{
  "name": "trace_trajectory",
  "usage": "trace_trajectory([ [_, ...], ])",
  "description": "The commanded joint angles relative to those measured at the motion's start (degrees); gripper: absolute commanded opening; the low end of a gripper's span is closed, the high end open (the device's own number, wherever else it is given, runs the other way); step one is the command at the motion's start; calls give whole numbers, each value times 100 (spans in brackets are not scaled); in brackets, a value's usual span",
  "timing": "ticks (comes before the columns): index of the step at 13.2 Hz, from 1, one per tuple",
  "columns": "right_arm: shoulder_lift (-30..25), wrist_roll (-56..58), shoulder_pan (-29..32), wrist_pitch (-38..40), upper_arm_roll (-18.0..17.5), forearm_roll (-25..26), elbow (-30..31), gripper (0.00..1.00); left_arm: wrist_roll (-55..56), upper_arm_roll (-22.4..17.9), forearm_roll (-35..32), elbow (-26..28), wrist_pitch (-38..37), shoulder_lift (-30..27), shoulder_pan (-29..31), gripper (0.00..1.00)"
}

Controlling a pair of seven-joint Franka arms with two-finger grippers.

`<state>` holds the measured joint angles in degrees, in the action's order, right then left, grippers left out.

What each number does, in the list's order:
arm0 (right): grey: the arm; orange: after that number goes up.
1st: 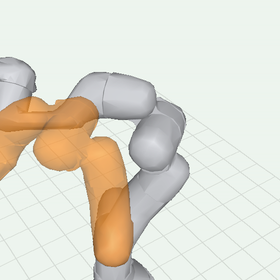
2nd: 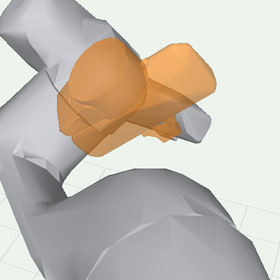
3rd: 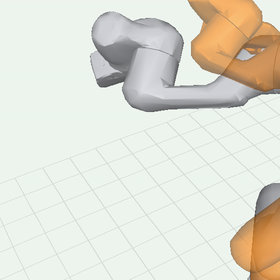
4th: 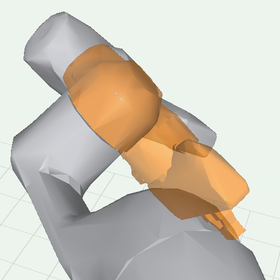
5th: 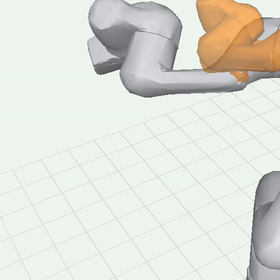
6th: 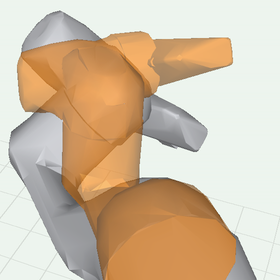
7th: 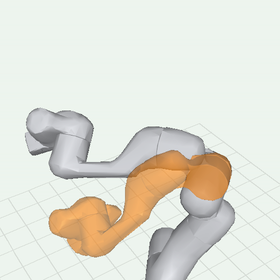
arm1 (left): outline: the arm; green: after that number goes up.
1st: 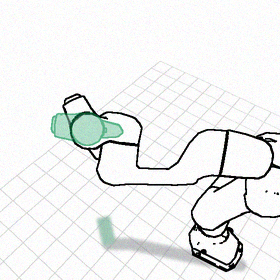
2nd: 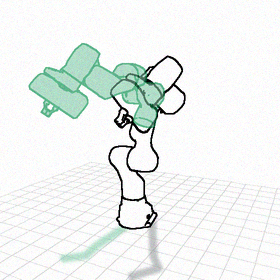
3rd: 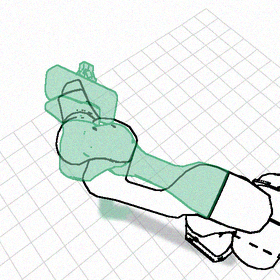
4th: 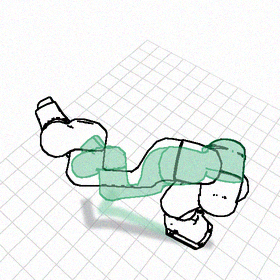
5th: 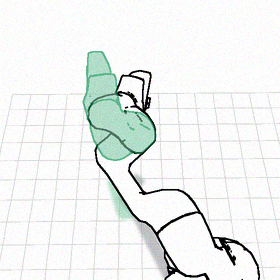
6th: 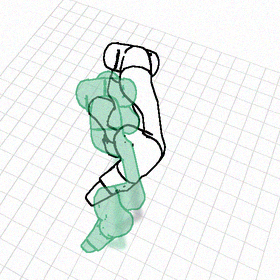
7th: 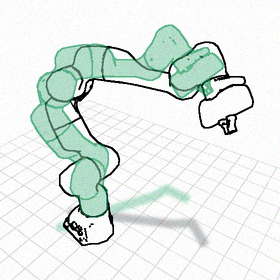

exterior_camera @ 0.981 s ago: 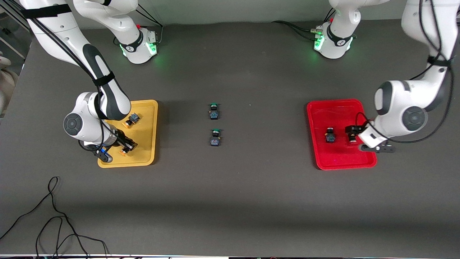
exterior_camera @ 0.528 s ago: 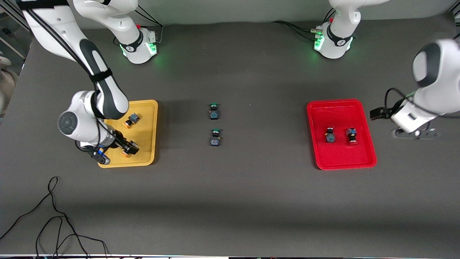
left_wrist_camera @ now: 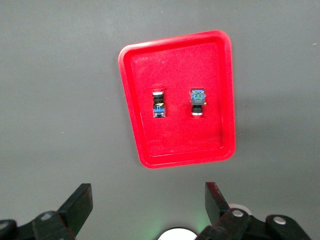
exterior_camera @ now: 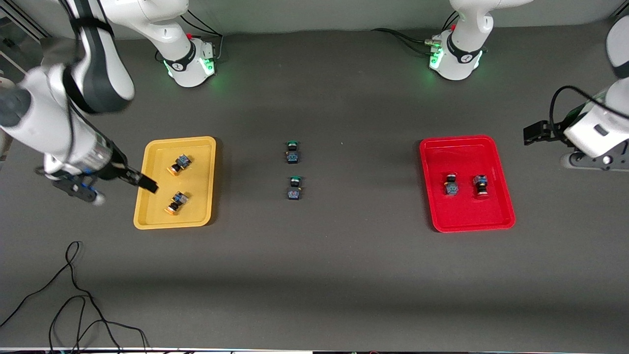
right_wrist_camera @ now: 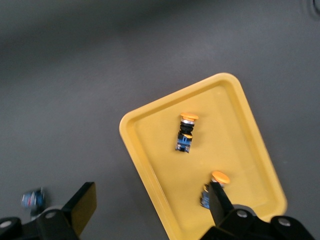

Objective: Place red and yellow buttons in trays

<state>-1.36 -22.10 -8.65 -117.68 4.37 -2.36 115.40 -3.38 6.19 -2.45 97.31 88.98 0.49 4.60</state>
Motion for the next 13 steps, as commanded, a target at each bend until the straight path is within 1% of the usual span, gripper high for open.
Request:
trace_trajectory([
  [1,-538,1221,12,840,20,86,-342,100,13,-118,69,-538,-320,215,-293,100],
  [3,-1013,1794,108,1158,29,112,-387,100,48,-284,78,-573,-390,215,-485,100],
  [5,-1260,1885,135,1387,37,139,-387,100,75,-399,270,-591,-469,197,-522,100],
  [9,-1095,1885,144,1476,81,139,-720,100,101,-390,280,-600,-469,153,-504,100],
  [13,-954,1876,135,1476,72,139,-774,100,92,-390,254,-591,-478,153,-504,100],
])
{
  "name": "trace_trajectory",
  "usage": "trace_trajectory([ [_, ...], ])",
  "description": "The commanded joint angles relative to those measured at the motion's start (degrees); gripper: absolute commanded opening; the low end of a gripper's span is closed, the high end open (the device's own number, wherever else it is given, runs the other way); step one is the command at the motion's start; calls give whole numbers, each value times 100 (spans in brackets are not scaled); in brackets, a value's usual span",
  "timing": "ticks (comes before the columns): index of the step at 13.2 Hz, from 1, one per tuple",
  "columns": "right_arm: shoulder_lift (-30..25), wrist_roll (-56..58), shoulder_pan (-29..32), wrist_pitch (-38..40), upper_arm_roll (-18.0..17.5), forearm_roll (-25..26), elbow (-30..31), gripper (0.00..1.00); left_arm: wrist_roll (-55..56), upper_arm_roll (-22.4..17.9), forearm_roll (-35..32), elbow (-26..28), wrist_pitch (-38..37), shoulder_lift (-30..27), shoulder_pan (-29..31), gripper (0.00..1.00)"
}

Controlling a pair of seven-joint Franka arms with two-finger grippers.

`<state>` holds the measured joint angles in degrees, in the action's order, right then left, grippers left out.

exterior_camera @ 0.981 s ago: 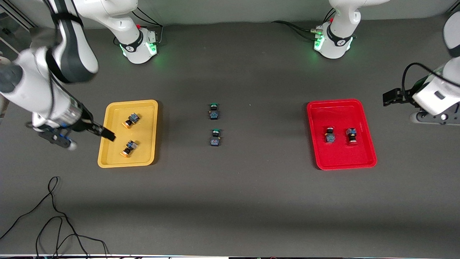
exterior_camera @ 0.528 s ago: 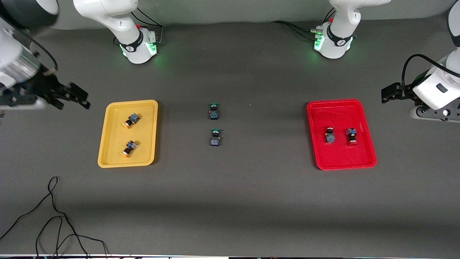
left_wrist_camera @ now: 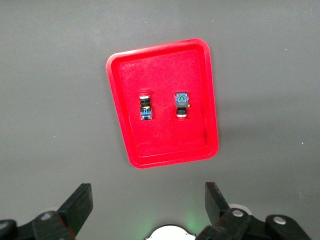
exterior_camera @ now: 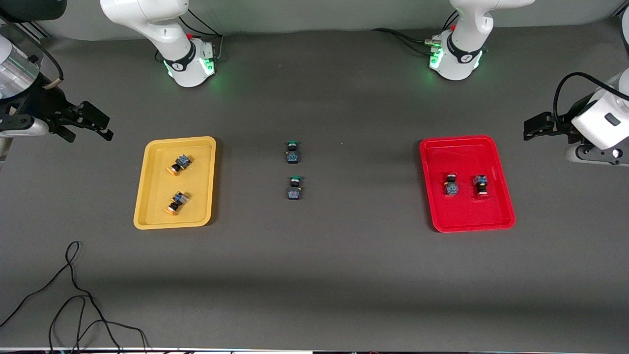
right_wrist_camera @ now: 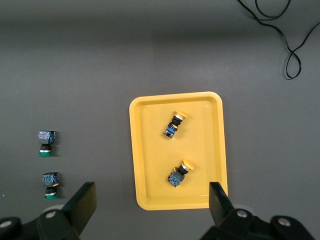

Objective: Place red and yellow buttons in trays

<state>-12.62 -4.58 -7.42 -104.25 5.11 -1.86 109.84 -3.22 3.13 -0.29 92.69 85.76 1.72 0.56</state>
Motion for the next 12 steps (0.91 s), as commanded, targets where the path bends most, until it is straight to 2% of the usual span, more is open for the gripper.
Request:
trace_trajectory([
  [1,172,116,4,142,-2,89,-218,100,67,-84,46,-129,-147,30,-91,100],
  [12,172,133,21,370,7,89,-279,100,6,-84,-24,-67,-59,47,-91,100],
])
